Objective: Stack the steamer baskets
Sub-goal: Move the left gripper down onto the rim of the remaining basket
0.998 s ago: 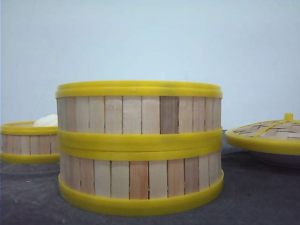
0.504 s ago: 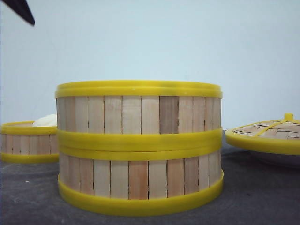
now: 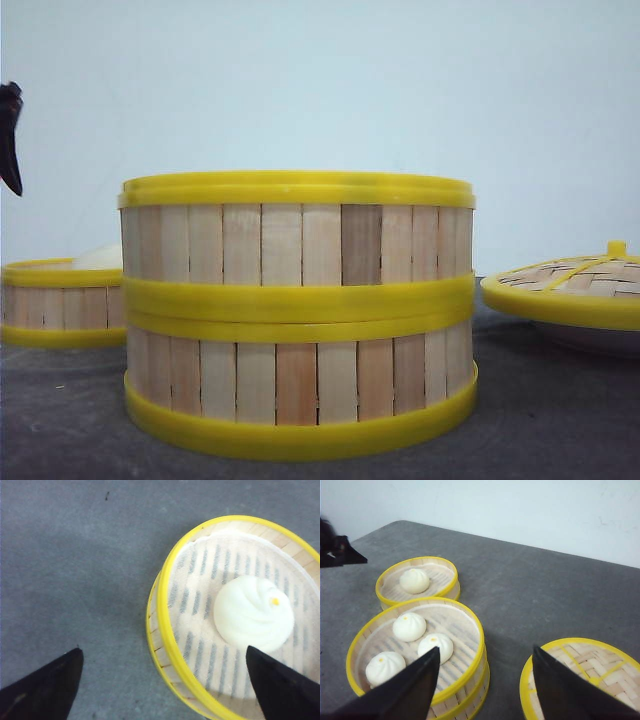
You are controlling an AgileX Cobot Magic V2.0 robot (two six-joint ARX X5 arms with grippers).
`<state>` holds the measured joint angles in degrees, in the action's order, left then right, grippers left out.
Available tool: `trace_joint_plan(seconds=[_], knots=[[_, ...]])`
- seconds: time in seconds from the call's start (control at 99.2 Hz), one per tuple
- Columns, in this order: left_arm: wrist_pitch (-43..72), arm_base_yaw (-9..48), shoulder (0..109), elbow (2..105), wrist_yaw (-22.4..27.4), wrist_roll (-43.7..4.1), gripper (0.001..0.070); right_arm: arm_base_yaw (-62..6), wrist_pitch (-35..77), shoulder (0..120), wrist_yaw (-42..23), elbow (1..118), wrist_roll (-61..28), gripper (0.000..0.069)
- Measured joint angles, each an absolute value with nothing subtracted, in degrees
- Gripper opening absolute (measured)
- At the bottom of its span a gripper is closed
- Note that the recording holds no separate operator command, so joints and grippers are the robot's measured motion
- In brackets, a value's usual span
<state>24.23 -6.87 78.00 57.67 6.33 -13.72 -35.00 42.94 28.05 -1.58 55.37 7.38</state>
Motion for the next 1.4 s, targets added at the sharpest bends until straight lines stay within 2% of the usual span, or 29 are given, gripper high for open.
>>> trace_joint_plan(seconds=[0.383, 0.635, 1.008, 1.059, 1.331, 1.402], knots=[[32.4, -6.3, 92.6, 70.6, 3.4, -14.5, 0.0622, -35.0, 42.7, 28.1, -2.2, 55.4, 7.4, 0.0360], [33.2, -4.6, 97.5, 72.1, 2.7, -14.5, 0.0457, -35.0, 42.6, 28.1, -3.3, 55.4, 7.3, 0.0360], [31.4, -1.5, 101.4, 72.3, -0.4, -14.5, 0.0424, -35.0, 42.6, 28.1, -3.3, 55.4, 7.3, 0.0360], [31.4, -1.3, 102.2, 72.3, -0.7, -14.5, 0.0392, -35.0, 42.6, 28.1, -3.4, 55.4, 7.3, 0.0357], [31.7, -1.0, 103.2, 72.4, -1.8, -14.7, 0.0123, -35.0, 42.6, 28.1, -4.5, 55.4, 7.3, 0.0339], [32.0, -1.0, 103.2, 72.6, -2.4, -14.7, 0.0086, -35.0, 42.5, 28.1, -4.5, 55.4, 7.3, 0.0339]])
